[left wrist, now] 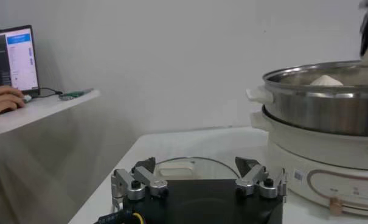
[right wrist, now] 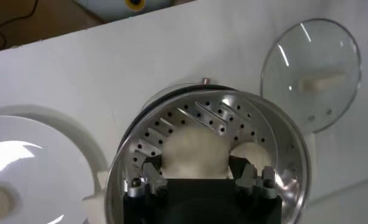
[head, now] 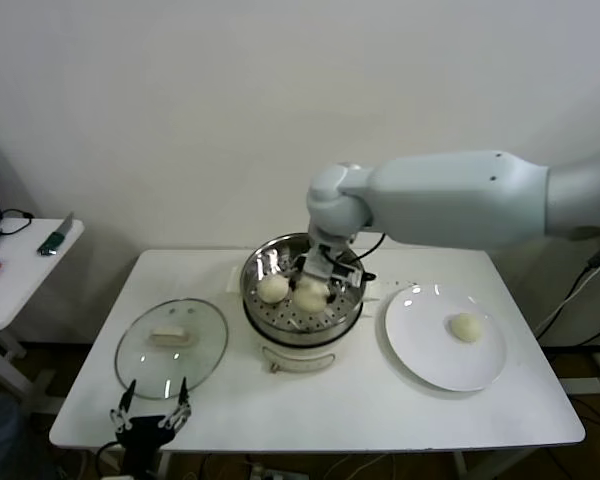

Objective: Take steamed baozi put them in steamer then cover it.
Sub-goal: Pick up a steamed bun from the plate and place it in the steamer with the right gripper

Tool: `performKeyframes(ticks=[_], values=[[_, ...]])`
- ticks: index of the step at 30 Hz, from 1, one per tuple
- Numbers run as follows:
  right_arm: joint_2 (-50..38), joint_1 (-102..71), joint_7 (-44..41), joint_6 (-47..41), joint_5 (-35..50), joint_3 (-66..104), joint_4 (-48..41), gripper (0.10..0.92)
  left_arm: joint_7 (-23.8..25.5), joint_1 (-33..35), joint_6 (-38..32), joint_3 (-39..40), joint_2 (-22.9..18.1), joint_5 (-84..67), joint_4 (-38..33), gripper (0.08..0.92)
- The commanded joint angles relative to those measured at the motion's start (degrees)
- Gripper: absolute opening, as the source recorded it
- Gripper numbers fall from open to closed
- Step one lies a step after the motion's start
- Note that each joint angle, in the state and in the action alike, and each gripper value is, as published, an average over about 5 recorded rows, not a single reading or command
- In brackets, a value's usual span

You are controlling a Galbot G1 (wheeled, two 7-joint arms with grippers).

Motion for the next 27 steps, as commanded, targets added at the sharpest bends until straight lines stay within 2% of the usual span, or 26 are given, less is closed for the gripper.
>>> performKeyframes(ticks=[1, 23, 27], values=[[3.5, -7.7, 1.5, 1.2, -6.4, 0.5, -3.2, 0.721, 0.0, 0.1, 0.0, -0.1, -0.2, 0.1, 0.0, 0.823], [4.8, -10.6, 2.9, 1.1, -7.9, 0.7, -6.5, 0.722, -0.1, 0.2, -0.3, 0.0, -0.3, 0.0, 0.5, 0.823], [4.7, -10.0, 3.0, 1.7, -7.8, 0.8, -6.6, 0.760, -0.1, 0.2, -0.2, 0.0, -0.4, 0.0, 0.4, 0.823]])
